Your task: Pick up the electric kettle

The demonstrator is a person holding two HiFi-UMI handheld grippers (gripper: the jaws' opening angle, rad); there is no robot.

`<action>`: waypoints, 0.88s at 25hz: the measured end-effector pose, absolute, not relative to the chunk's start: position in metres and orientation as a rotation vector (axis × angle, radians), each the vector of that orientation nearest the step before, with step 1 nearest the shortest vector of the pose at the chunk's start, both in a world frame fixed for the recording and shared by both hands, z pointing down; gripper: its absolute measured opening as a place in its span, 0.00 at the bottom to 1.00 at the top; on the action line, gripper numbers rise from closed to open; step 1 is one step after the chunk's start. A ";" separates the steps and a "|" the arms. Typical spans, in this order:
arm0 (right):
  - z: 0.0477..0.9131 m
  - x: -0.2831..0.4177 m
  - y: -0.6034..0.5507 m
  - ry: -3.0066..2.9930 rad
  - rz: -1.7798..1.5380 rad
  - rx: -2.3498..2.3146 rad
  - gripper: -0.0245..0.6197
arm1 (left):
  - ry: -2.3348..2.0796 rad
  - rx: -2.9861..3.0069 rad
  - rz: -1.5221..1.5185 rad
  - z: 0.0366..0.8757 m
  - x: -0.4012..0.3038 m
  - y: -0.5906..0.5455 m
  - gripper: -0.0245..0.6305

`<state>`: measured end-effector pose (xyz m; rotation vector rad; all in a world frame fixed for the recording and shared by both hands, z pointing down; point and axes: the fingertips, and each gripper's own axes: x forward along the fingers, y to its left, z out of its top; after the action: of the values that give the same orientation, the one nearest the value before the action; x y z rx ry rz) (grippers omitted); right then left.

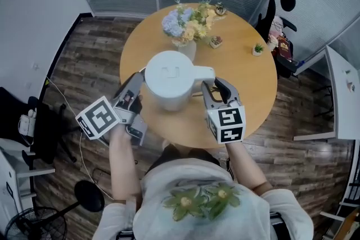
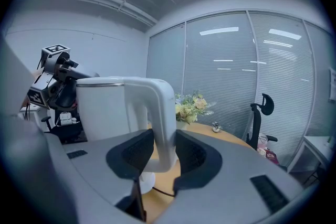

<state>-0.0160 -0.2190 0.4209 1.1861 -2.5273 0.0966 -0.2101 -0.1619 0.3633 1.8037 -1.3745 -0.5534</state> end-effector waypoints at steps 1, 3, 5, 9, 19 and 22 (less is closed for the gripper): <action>0.420 -0.015 -0.216 -2.532 0.092 1.178 0.26 | -1.388 1.812 -0.550 0.362 -0.210 -0.158 0.13; 0.418 -0.014 -0.211 -2.540 0.085 1.162 0.26 | -1.408 1.804 -0.553 0.360 -0.209 -0.149 0.13; 0.415 -0.014 -0.210 -2.546 0.080 1.144 0.26 | -1.415 1.779 -0.571 0.360 -0.207 -0.145 0.13; 0.412 -0.014 -0.210 -2.559 0.075 1.101 0.26 | -1.432 1.739 -0.603 0.358 -0.205 -0.140 0.13; 0.414 0.004 -0.190 -2.580 0.086 1.035 0.26 | -1.489 1.706 -0.617 0.357 -0.186 -0.113 0.13; 0.416 0.010 -0.185 -2.579 0.085 1.024 0.26 | -1.505 1.693 -0.610 0.360 -0.180 -0.106 0.13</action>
<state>0.0099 -0.1854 0.4162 1.0236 -2.5789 0.0855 -0.1803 -0.1062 0.3599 1.6926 -1.5054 -0.6101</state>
